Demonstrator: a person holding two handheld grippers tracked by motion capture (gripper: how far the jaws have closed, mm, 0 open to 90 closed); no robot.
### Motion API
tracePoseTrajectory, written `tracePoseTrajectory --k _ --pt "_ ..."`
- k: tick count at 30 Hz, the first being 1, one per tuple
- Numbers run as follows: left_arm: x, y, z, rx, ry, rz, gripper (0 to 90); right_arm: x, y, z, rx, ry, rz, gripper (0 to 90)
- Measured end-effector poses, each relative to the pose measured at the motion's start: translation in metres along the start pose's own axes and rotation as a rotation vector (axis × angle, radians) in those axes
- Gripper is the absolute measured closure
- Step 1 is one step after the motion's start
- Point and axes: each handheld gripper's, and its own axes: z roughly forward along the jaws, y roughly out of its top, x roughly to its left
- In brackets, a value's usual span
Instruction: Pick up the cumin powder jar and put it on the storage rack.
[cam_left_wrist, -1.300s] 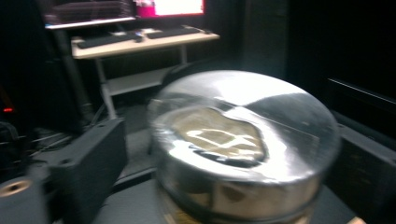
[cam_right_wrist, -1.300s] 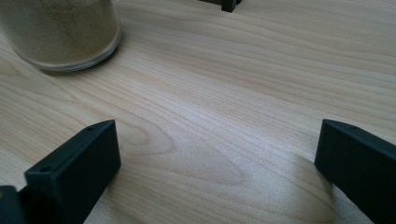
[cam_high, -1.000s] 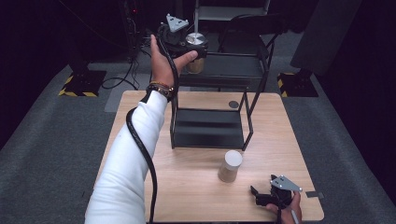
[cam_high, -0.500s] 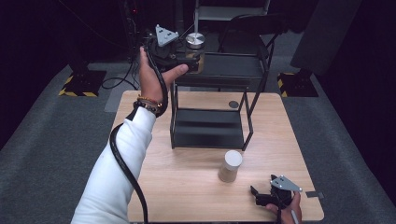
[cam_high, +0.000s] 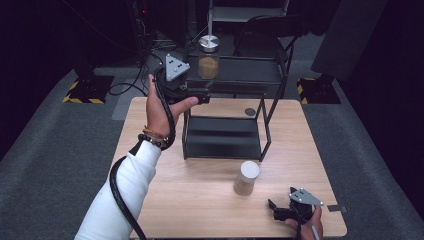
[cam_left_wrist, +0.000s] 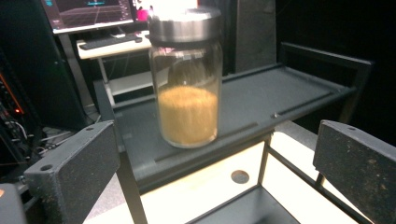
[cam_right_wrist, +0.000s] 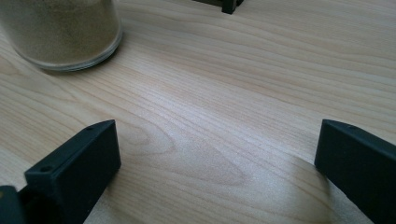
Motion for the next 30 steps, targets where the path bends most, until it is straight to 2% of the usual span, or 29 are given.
tracePoseTrajectory --k 12,22,30 --pt "-0.005 -0.044 -0.008 0.031 0.015 -0.014 0.2 0.0 0.0 0.0 -0.001 0.001 -0.002 0.0" --pt "-0.013 -0.072 -0.01 0.064 -0.009 0.016 0.2 -0.001 0.0 0.0 -0.001 0.006 -0.005 0.0" --pt "-0.018 -0.093 -0.012 0.088 -0.024 0.016 0.2 -0.001 0.0 0.0 -0.002 0.008 -0.008 0.0"
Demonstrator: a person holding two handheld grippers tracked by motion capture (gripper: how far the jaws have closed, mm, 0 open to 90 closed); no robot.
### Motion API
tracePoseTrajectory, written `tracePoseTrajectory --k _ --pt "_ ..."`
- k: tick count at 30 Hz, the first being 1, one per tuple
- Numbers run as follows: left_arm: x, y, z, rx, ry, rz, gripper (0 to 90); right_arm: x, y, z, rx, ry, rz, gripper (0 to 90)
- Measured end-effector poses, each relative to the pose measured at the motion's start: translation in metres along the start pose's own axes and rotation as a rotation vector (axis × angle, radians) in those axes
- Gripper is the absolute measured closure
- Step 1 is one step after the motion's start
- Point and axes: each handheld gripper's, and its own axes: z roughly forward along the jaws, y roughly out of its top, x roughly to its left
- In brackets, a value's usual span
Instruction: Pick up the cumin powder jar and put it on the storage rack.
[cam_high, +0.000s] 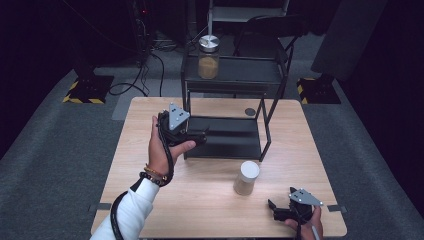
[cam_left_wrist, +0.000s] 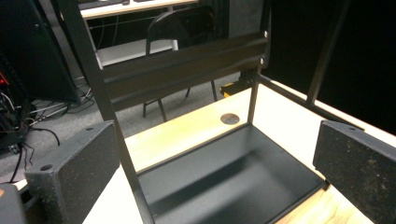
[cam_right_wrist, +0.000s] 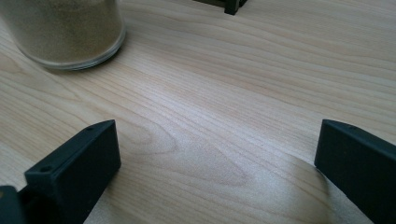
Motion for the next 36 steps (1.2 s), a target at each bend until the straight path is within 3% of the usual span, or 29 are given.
tracePoseTrajectory --k 8,13,19,24,36 --pt "-0.005 -0.022 -0.004 0.004 -0.004 0.006 0.2 0.0 0.0 0.0 0.0 -0.001 -0.001 0.0" --pt "-0.009 -0.037 -0.007 0.023 -0.02 -0.017 0.2 0.001 0.0 0.0 -0.001 -0.002 -0.003 0.0" --pt "-0.017 -0.056 -0.009 0.046 -0.001 -0.013 0.3 0.0 0.0 0.0 -0.002 0.0 -0.005 0.0" --pt "-0.015 -0.071 -0.012 0.054 -0.023 -0.036 0.2 0.0 0.0 0.0 -0.002 0.001 -0.005 0.0" --pt "-0.02 -0.1 -0.016 0.093 -0.03 -0.029 0.2 0.0 0.0 0.0 -0.001 0.004 -0.005 0.0"
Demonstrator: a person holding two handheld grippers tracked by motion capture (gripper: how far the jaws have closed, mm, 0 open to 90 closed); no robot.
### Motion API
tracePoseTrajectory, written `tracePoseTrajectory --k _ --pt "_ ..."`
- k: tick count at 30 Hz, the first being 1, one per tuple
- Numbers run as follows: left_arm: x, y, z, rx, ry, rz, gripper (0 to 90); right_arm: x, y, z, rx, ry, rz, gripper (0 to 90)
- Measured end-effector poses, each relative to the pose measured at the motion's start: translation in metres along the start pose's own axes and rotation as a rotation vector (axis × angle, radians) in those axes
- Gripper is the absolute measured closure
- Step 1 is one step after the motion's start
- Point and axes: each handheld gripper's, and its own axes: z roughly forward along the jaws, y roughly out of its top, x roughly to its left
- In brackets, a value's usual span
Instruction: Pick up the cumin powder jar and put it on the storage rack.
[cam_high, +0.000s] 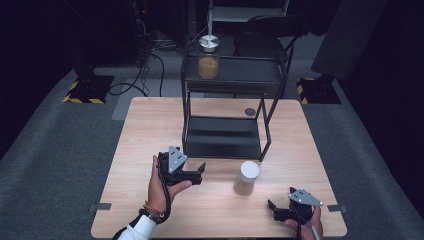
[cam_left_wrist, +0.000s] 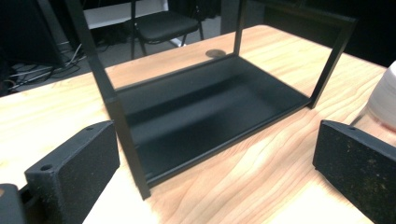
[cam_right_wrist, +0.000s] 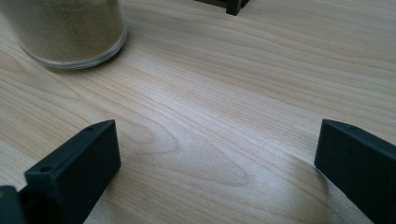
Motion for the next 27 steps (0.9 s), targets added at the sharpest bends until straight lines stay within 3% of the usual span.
tracePoseTrajectory --k 12,27 --pt "0.004 -0.037 0.007 0.066 0.003 -0.012 0.2 -0.001 0.0 0.0 0.002 0.004 0.002 0.0" --pt "0.004 -0.059 0.015 0.15 -0.024 -0.024 0.2 -0.001 0.0 0.0 0.001 0.003 0.0 0.0"
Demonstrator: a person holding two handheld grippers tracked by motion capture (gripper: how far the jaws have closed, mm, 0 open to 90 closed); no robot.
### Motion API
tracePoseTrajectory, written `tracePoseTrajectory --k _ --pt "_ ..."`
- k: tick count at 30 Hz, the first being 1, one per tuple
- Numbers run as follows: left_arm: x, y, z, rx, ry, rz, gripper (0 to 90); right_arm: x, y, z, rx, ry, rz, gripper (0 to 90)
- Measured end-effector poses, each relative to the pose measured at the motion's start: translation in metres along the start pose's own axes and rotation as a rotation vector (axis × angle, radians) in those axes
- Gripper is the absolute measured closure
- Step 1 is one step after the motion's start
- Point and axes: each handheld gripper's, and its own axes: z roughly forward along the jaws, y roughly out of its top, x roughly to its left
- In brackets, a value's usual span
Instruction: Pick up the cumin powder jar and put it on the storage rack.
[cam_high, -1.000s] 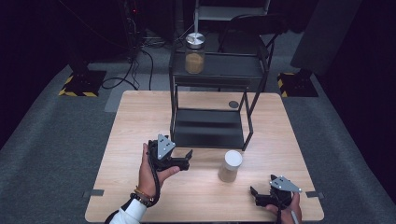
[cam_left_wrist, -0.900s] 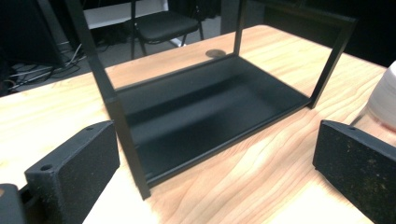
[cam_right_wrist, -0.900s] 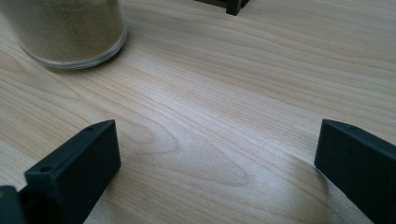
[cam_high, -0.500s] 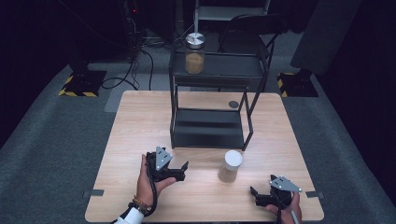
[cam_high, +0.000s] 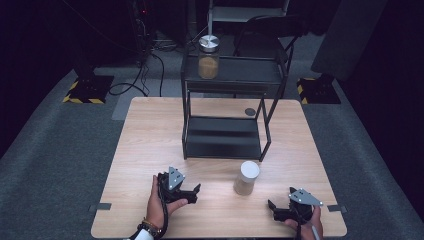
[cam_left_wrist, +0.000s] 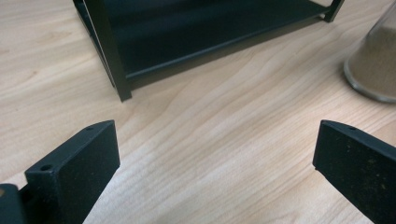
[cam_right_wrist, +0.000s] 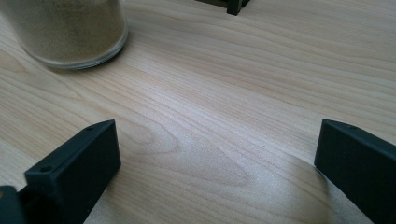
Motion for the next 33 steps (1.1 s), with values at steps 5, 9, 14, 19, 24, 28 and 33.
tracePoseTrajectory --k 5,9,14,19,24,28,33 --pt "0.0 -0.004 0.002 0.011 -0.001 -0.005 0.3 0.0 0.0 0.0 0.001 0.002 0.003 0.0" --pt "0.001 -0.006 0.004 0.02 -0.007 -0.01 0.3 0.0 0.0 0.0 0.001 0.002 0.003 0.0" --pt "0.0 -0.008 0.007 0.039 -0.019 -0.013 0.3 -0.001 0.0 0.0 0.001 0.002 0.003 0.0" --pt "0.0 -0.009 0.01 0.06 -0.021 -0.006 0.6 -0.001 0.0 0.0 0.002 0.003 0.004 0.0" --pt "0.001 -0.009 0.014 0.081 -0.027 -0.002 0.6 0.0 0.0 0.0 0.001 0.001 0.002 0.0" --pt "0.002 -0.009 0.016 0.092 -0.032 -0.004 0.6 -0.001 0.0 0.0 0.001 0.002 0.003 0.0" --pt "0.001 -0.011 0.017 0.089 -0.029 0.003 0.4 -0.001 0.0 0.0 0.001 0.003 0.004 0.0"
